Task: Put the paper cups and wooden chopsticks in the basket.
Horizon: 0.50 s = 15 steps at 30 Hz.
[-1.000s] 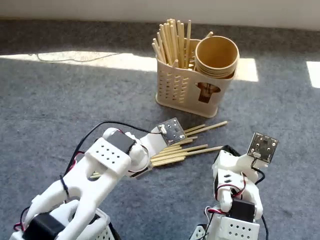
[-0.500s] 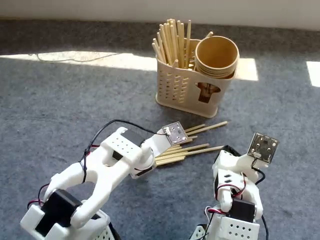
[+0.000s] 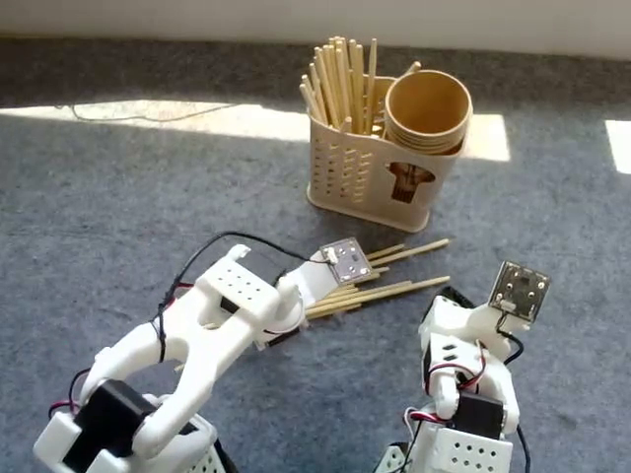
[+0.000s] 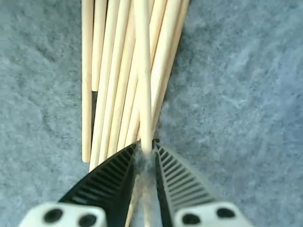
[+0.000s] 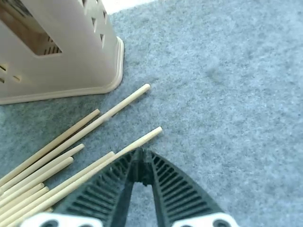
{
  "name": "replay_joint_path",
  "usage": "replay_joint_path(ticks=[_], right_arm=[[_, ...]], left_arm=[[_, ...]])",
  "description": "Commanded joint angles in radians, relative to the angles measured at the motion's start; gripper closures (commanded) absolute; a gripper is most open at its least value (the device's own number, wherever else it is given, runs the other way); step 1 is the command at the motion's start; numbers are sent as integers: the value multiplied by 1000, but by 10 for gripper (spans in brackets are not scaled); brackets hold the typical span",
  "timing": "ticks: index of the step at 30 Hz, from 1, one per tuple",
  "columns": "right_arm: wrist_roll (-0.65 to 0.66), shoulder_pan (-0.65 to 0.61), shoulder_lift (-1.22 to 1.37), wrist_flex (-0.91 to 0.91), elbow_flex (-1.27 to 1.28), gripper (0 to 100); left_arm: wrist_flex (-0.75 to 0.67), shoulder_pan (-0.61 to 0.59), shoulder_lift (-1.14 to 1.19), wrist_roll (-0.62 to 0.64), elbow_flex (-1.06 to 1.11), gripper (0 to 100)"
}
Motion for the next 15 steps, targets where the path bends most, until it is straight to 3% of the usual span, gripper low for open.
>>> replay_joint_path(ticks=[1, 15], right_arm=[[-5, 10, -7, 4, 120, 993], [-5, 10, -7, 4, 120, 993]], left_arm=[[60, 4, -153, 0, -42, 993], [133, -4, -466, 2, -105, 994]])
